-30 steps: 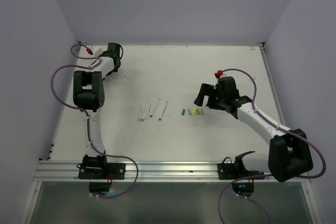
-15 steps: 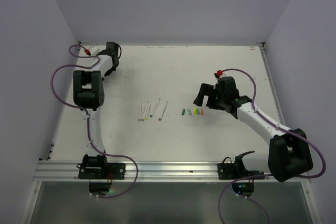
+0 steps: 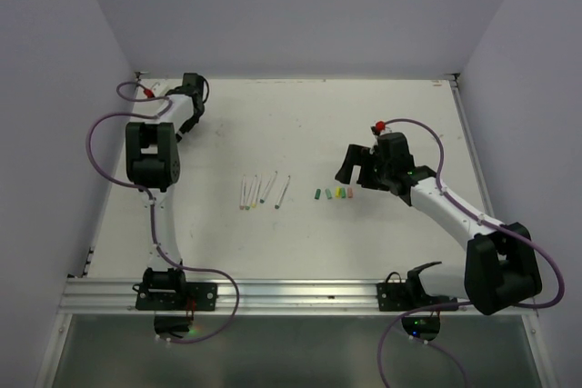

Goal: Open the pen caps

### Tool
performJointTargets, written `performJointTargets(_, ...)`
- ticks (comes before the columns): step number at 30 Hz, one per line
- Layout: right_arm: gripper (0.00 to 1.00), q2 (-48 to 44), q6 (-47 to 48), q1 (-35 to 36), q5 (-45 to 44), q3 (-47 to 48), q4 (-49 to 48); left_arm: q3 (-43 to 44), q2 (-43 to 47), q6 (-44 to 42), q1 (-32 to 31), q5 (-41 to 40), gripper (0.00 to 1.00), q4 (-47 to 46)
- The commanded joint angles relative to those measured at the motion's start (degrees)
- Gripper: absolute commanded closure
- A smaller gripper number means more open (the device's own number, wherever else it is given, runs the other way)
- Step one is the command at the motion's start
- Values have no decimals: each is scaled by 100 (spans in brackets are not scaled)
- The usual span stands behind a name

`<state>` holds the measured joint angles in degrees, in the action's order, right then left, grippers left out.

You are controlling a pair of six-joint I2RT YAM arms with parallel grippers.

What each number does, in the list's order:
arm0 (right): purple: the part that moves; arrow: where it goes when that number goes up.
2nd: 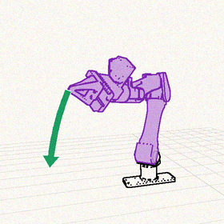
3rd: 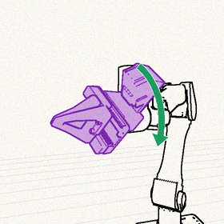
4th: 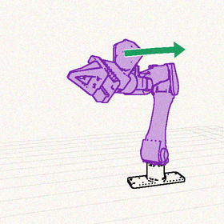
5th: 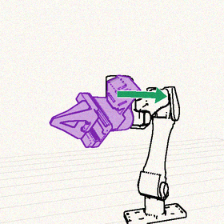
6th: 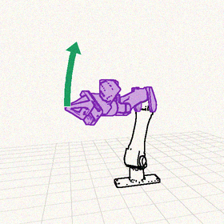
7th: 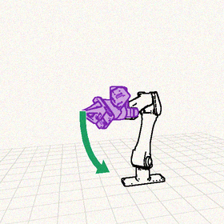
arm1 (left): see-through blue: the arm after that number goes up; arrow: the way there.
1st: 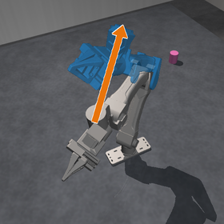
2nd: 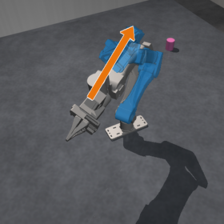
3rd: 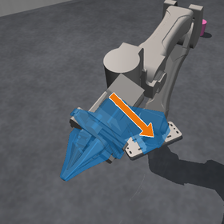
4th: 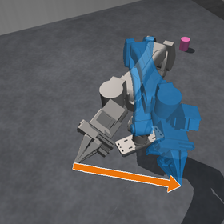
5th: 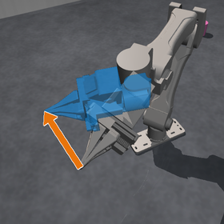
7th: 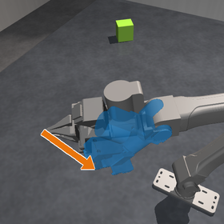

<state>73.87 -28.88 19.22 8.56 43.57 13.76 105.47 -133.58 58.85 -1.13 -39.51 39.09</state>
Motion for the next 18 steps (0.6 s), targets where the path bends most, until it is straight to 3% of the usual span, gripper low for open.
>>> performJointTargets(1, 1, -117, 14, -6, -21, 134, -23, -342, 69, 294, 60, 373, 21, 512)
performJointTargets(3, 1, -179, 32, 2, -73, 160, 21, -536, 95, 311, 60, 549, 24, 485)
performJointTargets(7, 1, -381, 23, 2, -249, 143, 144, -895, 165, 601, 104, 689, 41, 652)
performJointTargets(15, 1, -654, 6, 2, -443, 178, 312, -2100, 920, 724, 113, 1067, 70, -120)
performJointTargets(16, 2, -672, 6, -6, -443, 169, 364, -2188, 965, 742, 113, 1103, 81, -147)
performJointTargets(18, 2, -750, -21, -6, -513, 152, 391, -2355, 1053, 733, 113, 1164, 92, -208)
